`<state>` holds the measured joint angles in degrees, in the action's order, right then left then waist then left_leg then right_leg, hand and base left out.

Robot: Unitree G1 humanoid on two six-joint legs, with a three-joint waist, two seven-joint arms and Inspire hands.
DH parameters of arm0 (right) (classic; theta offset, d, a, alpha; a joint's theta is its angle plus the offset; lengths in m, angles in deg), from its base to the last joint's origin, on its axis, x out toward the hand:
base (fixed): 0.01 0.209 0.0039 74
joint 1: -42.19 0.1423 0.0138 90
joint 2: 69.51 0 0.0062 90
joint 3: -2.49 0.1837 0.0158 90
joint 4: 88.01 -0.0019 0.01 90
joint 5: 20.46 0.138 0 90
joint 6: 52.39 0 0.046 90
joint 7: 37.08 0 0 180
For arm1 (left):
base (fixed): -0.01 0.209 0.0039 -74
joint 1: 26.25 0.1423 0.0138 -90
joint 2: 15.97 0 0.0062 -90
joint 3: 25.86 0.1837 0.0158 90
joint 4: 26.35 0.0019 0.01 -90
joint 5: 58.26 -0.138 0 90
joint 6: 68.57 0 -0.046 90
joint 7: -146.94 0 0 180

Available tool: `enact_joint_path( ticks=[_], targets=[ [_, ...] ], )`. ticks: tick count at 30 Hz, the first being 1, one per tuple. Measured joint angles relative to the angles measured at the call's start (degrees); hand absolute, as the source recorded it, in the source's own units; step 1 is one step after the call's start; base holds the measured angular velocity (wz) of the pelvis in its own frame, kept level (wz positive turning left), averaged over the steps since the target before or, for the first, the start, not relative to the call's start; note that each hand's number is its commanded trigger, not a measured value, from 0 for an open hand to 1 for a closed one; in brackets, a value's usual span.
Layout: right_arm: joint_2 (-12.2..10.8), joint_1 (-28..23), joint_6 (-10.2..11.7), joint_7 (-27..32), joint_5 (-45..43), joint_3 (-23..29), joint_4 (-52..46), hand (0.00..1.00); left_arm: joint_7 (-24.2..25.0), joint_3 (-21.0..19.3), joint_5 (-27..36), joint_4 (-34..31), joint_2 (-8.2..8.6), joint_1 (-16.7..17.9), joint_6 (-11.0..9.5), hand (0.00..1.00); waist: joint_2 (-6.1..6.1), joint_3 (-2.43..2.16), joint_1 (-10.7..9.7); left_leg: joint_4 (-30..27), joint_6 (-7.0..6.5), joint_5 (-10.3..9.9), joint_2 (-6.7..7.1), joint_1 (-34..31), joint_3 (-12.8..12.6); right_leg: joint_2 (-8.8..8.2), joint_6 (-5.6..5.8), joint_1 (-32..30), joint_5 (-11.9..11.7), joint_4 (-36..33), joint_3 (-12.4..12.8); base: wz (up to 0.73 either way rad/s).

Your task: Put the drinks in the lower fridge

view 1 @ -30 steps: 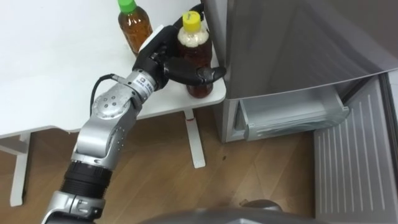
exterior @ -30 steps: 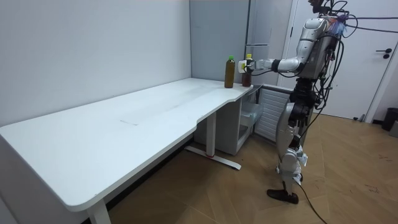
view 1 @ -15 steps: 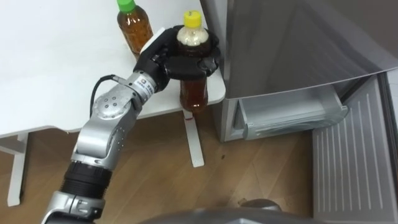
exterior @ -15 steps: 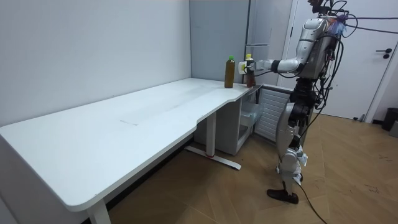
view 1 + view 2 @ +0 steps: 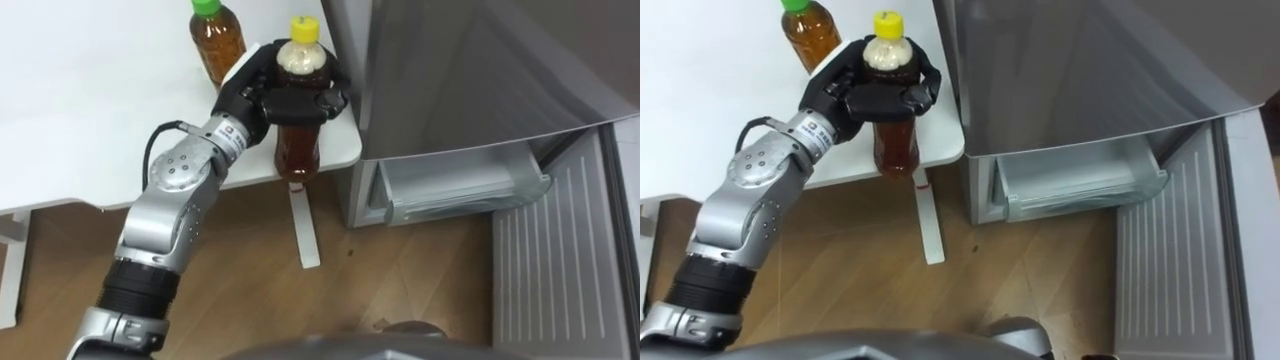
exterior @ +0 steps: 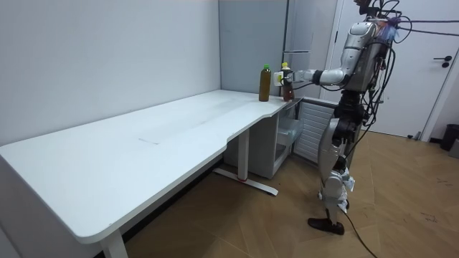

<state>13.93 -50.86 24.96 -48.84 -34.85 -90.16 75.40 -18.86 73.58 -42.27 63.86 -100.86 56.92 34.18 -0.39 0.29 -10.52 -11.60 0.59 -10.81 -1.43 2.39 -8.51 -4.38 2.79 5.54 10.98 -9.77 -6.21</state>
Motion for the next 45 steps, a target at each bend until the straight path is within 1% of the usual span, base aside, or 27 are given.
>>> enact_joint_path(
  ticks=[3,5,6,7,10,12,14,17,19,24,28,31,33,34,36,41,45],
  targets=[
    [0.0,1.4,0.1,0.0,0.4,0.1,0.0,0.0,0.0,0.0,-0.4,-1.2,0.0,0.0,0.1,1.0,0.38,-0.17,0.1,-0.2,-0.01,0.0,-0.01,-0.8,0.1,0.0,-0.04,-0.6,0.0,-0.1,-0.2,0.01],
    [0.0,2.2,0.1,0.3,0.3,0.0,-0.1,0.0,0.1,0.0,-1.0,-2.1,0.26,0.0,0.1,1.0,0.54,-0.23,0.4,-0.1,-0.01,0.0,-0.01,-0.8,0.1,0.0,-0.05,-0.6,0.0,-0.1,-0.3,0.0],
    [0.0,2.3,0.1,0.8,0.3,-0.3,0.0,0.0,0.0,0.0,-1.1,-3.0,0.71,0.0,0.1,1.0,0.65,-0.23,0.8,-0.1,-0.01,0.0,-0.02,-0.8,0.1,0.0,-0.05,-0.6,0.0,0.0,-0.3,0.0],
    [0.1,2.3,0.1,1.3,0.3,-0.5,0.0,0.0,0.0,0.0,-1.2,-4.2,0.97,0.0,0.1,1.0,0.73,-0.18,1.4,-0.1,-0.01,0.0,-0.02,-0.8,0.1,0.0,-0.05,-0.7,0.0,0.0,-0.3,0.0],
    [0.1,2.4,0.1,2.2,0.3,-1.5,-0.1,0.0,0.0,0.0,-1.2,-7.0,1.16,0.0,0.1,1.0,0.77,-0.18,2.3,0.0,-0.01,0.0,-0.02,-0.8,0.2,-0.01,-0.05,-0.6,0.0,0.0,-0.4,0.0],
    [0.1,2.4,0.1,2.5,0.3,-2.4,-0.1,0.0,0.0,0.0,-1.2,-7.8,1.59,0.0,0.1,1.0,0.75,-0.16,3.1,0.0,0.0,0.0,0.0,-0.7,0.3,-0.02,-0.06,-0.6,0.0,-0.1,-0.5,0.03],
    [0.1,2.5,0.1,3.0,0.3,-2.9,-0.1,0.0,0.0,0.0,-1.1,-8.0,1.83,0.0,0.1,1.0,0.71,-0.12,3.3,0.0,0.0,0.0,0.06,-0.8,0.7,-0.06,-0.06,-0.4,0.0,-0.1,-1.0,0.1],
    [0.1,2.5,0.2,3.3,0.3,-3.7,-0.1,0.0,-0.2,0.0,-1.1,-8.0,2.27,0.0,0.1,1.0,0.63,0.03,4.3,0.0,0.0,0.0,0.07,-0.8,0.8,-0.07,-0.06,-0.4,0.0,-0.1,-1.0,0.02],
    [0.2,2.5,0.3,3.5,0.4,-5.2,-0.1,0.0,-0.2,0.1,-1.1,-8.0,2.73,0.0,0.1,1.0,0.62,0.1,5.1,-0.1,-0.01,0.0,0.08,-0.7,1.0,-0.07,-0.06,-0.2,0.0,-0.1,-1.1,0.0],
    [0.4,2.5,0.3,3.5,-0.3,-7.0,-0.6,0.0,-1.2,2.0,-0.9,-8.1,2.66,0.7,0.1,1.0,0.59,0.24,6.3,-0.1,0.0,0.0,0.09,-0.9,1.5,-0.07,-0.05,0.0,0.0,-0.1,-1.7,0.06],
    [1.0,2.6,0.4,3.6,-2.2,-9.0,-3.1,0.0,-1.2,3.1,-0.9,-8.1,2.65,1.5,0.1,1.0,0.54,0.28,6.5,-0.1,0.02,0.0,0.11,-1.2,2.0,-0.05,-0.04,-0.1,0.0,0.0,-2.1,0.06],
    [1.6,2.6,1.1,3.8,-2.2,-10.8,-4.1,0.0,-1.3,4.7,0.3,-8.1,2.4,1.7,0.1,1.0,0.45,0.34,7.4,-0.2,0.03,0.1,0.12,-1.2,2.2,-0.07,-0.04,-0.1,0.0,0.0,-2.6,0.04],
    [2.0,2.7,1.6,4.9,-2.1,-10.9,-5.0,0.0,-1.3,5.2,1.5,-8.1,2.45,1.9,0.0,1.0,0.33,0.41,8.0,-0.2,0.04,0.1,0.11,-1.1,2.4,-0.08,-0.04,0.1,0.0,0.0,-3.0,0.06],
    [2.1,2.9,2.0,5.1,-1.9,-11.4,-5.0,0.0,-1.3,5.4,1.9,-8.1,2.44,2.1,-0.1,1.0,0.24,0.47,8.2,-0.2,0.06,0.1,0.11,-1.1,2.6,-0.1,-0.04,0.3,0.0,0.0,-3.6,0.09],
    [2.1,3.0,2.6,5.4,-1.9,-12.0,-5.1,0.0,-1.3,5.6,2.5,-8.1,2.45,2.3,-0.4,1.0,0.18,0.51,9.0,-0.2,0.06,0.1,0.1,-1.0,2.6,-0.11,-0.04,0.4,0.0,0.1,-3.6,0.03],
    [2.3,3.0,2.6,5.1,-2.2,-13.1,-6.8,0.0,-1.4,5.9,2.3,-8.1,2.44,3.8,-1.3,1.0,0.03,0.59,9.9,-0.3,0.06,0.1,0.15,-1.2,2.6,-0.29,-0.03,0.2,0.0,0.0,-4.2,0.0],
    [2.7,3.0,2.6,3.7,-4.5,-14.5,-12.1,0.0,-1.2,6.9,2.4,-7.8,2.36,5.1,-1.8,1.0,-0.35,0.74,10.4,-0.7,0.06,0.1,0.19,-1.3,2.4,-0.32,-0.02,0.3,0.0,0.0,-4.1,-0.02]
  ],
)
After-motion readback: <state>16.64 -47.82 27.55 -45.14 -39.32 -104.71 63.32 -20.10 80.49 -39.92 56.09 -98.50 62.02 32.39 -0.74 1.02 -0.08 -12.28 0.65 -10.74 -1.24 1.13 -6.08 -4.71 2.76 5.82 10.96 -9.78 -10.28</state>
